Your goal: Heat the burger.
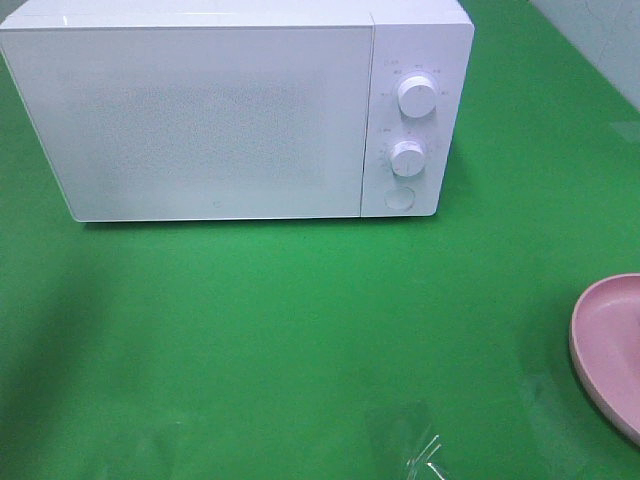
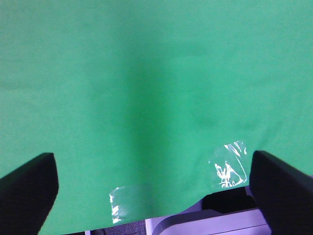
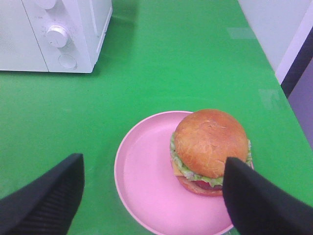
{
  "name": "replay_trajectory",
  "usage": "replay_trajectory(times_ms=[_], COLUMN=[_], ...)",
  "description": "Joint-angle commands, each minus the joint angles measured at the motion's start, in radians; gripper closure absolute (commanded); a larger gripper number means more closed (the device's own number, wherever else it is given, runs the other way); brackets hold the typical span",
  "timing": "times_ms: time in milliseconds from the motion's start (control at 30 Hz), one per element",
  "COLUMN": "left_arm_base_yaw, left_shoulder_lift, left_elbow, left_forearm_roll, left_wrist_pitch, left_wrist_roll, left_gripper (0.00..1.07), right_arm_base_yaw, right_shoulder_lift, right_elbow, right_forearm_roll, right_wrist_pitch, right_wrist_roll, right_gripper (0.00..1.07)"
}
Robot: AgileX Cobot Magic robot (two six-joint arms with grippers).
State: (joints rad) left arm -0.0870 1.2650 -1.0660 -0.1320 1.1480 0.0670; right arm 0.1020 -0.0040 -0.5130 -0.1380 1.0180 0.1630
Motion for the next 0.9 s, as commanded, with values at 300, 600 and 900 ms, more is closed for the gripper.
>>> replay_trajectory(times_ms=[300,600,900], left_arm_base_yaw=[0.065,0.065,0.065], left_shoulder_lift=[-0.279,-0.462,-0.624], left_elbow=[0.279,0.435,0.535], left_forearm_roll=[-0.052,-0.033,-0.035], left_wrist_pitch=[-0.054,-0.039,-0.044], left_wrist_roll=[-0.001,-0.001,-0.001], left_gripper=[0.07,0.07,0.07], right_arm_base_yaw=[-0.007,-0.007,-0.007], right_shoulder_lift=[-0.026,-0.026,-0.026], right_elbow=[0.006,0.006,0.006], right_forearm_roll=[0.000,0.000,0.000], right_wrist_pitch=[-0.011,-0.011,-0.011], right_wrist_roll=[-0.013,-0.013,-0.013], right_gripper=[0.32,0.32,0.32])
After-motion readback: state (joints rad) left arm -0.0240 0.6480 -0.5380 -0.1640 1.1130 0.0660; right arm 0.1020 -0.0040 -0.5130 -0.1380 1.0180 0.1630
